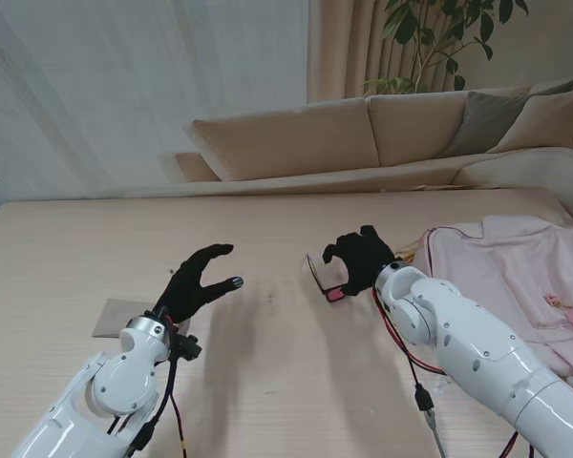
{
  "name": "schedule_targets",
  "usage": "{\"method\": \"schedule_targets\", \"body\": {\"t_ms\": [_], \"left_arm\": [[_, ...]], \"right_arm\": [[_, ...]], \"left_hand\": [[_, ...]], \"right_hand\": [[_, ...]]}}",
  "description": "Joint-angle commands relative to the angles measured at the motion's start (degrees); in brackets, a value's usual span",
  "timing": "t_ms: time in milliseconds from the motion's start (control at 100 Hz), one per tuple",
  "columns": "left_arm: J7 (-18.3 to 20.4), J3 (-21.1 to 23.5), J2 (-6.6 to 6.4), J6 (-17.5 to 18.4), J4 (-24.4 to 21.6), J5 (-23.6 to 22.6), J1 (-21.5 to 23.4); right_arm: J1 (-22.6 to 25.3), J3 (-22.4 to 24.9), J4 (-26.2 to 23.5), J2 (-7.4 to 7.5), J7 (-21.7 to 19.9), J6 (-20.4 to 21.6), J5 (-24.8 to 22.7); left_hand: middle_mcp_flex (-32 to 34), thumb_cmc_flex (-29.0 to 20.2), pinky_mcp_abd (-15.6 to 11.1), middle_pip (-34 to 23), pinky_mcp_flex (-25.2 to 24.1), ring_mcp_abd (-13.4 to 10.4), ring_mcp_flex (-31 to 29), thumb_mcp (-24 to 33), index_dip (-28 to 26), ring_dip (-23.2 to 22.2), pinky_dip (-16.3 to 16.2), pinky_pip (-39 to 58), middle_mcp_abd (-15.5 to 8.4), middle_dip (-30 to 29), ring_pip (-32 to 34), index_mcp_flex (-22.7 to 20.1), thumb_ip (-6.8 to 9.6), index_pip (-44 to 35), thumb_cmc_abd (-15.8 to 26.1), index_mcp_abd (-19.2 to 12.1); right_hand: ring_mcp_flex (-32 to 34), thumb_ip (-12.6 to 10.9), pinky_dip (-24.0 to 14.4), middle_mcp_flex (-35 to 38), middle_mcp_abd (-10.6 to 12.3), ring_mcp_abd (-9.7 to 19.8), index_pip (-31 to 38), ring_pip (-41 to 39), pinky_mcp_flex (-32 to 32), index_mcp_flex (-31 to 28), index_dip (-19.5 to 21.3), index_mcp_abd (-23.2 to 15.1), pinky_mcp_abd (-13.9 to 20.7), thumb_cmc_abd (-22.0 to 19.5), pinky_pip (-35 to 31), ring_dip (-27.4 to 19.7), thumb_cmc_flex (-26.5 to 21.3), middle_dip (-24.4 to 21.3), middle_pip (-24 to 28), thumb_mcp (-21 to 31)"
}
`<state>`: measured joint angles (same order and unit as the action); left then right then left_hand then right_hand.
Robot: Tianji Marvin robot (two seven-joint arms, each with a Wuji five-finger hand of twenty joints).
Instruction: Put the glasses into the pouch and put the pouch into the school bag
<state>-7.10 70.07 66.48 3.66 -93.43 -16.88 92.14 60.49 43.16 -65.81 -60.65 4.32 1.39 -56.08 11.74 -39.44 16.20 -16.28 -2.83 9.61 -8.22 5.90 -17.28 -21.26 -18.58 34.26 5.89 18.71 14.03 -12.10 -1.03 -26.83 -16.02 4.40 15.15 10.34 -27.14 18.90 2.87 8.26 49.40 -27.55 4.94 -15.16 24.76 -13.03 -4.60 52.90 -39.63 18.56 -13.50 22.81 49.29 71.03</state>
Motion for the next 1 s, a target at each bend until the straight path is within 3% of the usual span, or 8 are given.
{"method": "schedule_targets", "body": {"t_ms": [0,250,500,710,770,830,860,990], "left_arm": [[0.53,0.07,0.14,0.05,-0.63,-0.1,0.44],[0.83,-0.06,0.03,-0.07,-0.52,-0.51,0.28],[1.06,-0.49,0.02,-0.11,-0.06,-0.41,-0.22],[0.81,-0.41,0.06,-0.24,-0.09,-0.58,-0.13],[0.8,-0.39,0.06,-0.32,-0.11,-0.59,-0.09],[0.79,-0.33,0.05,-0.32,-0.16,-0.66,-0.03],[0.72,-0.3,0.07,-0.29,-0.17,-0.66,-0.01],[0.63,-0.19,0.09,-0.28,-0.18,-0.58,0.08]], "right_arm": [[-0.34,-0.94,1.77,-0.46,-0.05,-0.62,0.26],[-2.13,-3.28,6.37,-0.22,3.15,-1.94,-0.84],[-4.73,-6.76,11.06,-0.18,4.72,-2.82,-0.29],[-6.48,-10.27,14.44,-1.08,8.83,-3.48,1.05],[-7.03,-11.34,15.89,-1.58,11.08,-3.47,1.62],[-7.5,-12.15,17.4,-2.21,13.43,-2.92,2.58],[-7.65,-12.5,18.22,-2.57,14.98,-2.66,2.98],[-7.94,-13.1,21.09,-4.17,21.76,-0.82,4.51]], "left_hand": [[0.63,0.5,0.38,-0.19,-0.91,-0.56,0.56,-1.88,0.84,0.43,0.26,-2.49,-0.2,-0.66,-1.39,-0.07,2.03,0.91,-0.05,-1.55],[0.36,0.55,0.33,-0.08,-0.92,-0.82,0.77,-1.82,0.86,0.45,0.17,-2.8,-0.4,-0.62,-1.59,0.2,2.31,1.11,-0.56,-1.61],[0.47,1.65,0.43,-0.17,-0.97,-0.82,0.8,-2.42,0.77,0.4,0.05,-2.99,-0.47,-0.55,-1.62,0.12,2.0,1.06,-0.52,-1.62],[0.73,1.51,0.35,-0.26,-0.96,-0.74,0.78,-2.38,0.68,0.36,-0.06,-3.09,-0.31,-0.47,-1.59,-0.03,1.92,0.93,-0.6,-1.63],[0.85,1.55,0.4,-0.28,-0.98,-0.84,0.78,-2.38,0.67,0.35,-0.09,-3.16,-0.27,-0.46,-1.59,-0.09,1.9,0.92,-0.57,-1.65],[0.89,1.56,0.4,-0.26,-0.97,-0.78,0.78,-2.38,0.66,0.34,-0.13,-3.21,-0.23,-0.46,-1.57,-0.15,1.88,0.9,-0.55,-1.57],[0.96,1.56,0.4,-0.27,-0.96,-0.81,0.79,-2.37,0.66,0.34,-0.14,-3.22,-0.21,-0.46,-1.57,-0.2,1.87,0.89,-0.53,-1.54],[1.2,1.59,0.41,-0.29,-0.99,-0.8,0.77,-2.34,0.65,0.33,-0.22,-3.32,-0.14,-0.43,-1.56,-0.45,1.82,0.87,-0.46,-1.54]], "right_hand": [[1.09,1.98,0.76,0.47,0.52,-0.26,1.58,-1.62,0.11,-0.22,1.48,0.38,-0.94,2.79,-1.64,1.07,1.44,1.31,1.83,2.98],[0.72,2.49,2.31,-0.64,0.96,-0.19,0.18,-2.46,0.26,1.2,0.86,-0.4,-1.2,3.07,-2.51,1.58,1.97,1.43,2.23,3.75],[1.89,1.97,3.19,1.37,0.92,0.16,1.07,-3.27,-0.04,-0.93,0.78,-0.89,-0.8,2.2,-3.1,1.93,-2.29,1.6,2.95,4.82],[8.72,0.64,4.33,13.46,0.4,-0.4,6.33,-9.11,-0.47,-11.98,3.54,-3.39,-1.51,0.74,-10.02,4.83,-7.9,3.8,7.74,7.38],[12.14,0.36,8.52,18.88,-0.3,-0.83,7.56,-11.06,-0.29,-17.41,5.92,-4.11,-2.02,0.73,-15.18,6.02,-9.11,4.63,8.73,8.46],[16.15,9.42,10.34,25.11,-0.97,-0.95,12.3,-13.17,-0.22,-22.63,-0.47,-6.6,-2.61,3.36,-19.71,6.91,-12.29,5.19,9.7,8.37],[18.3,11.75,9.93,28.77,-1.43,-1.14,15.07,-14.17,-0.18,-25.24,-2.77,-8.4,-2.99,4.63,-21.49,7.26,-13.54,4.09,9.95,8.02],[27.25,12.38,7.02,42.53,-4.2,-2.67,18.16,-17.89,-0.35,-38.93,-5.87,-9.64,-4.31,5.49,-27.72,8.19,-15.35,3.14,10.23,8.81]]}}
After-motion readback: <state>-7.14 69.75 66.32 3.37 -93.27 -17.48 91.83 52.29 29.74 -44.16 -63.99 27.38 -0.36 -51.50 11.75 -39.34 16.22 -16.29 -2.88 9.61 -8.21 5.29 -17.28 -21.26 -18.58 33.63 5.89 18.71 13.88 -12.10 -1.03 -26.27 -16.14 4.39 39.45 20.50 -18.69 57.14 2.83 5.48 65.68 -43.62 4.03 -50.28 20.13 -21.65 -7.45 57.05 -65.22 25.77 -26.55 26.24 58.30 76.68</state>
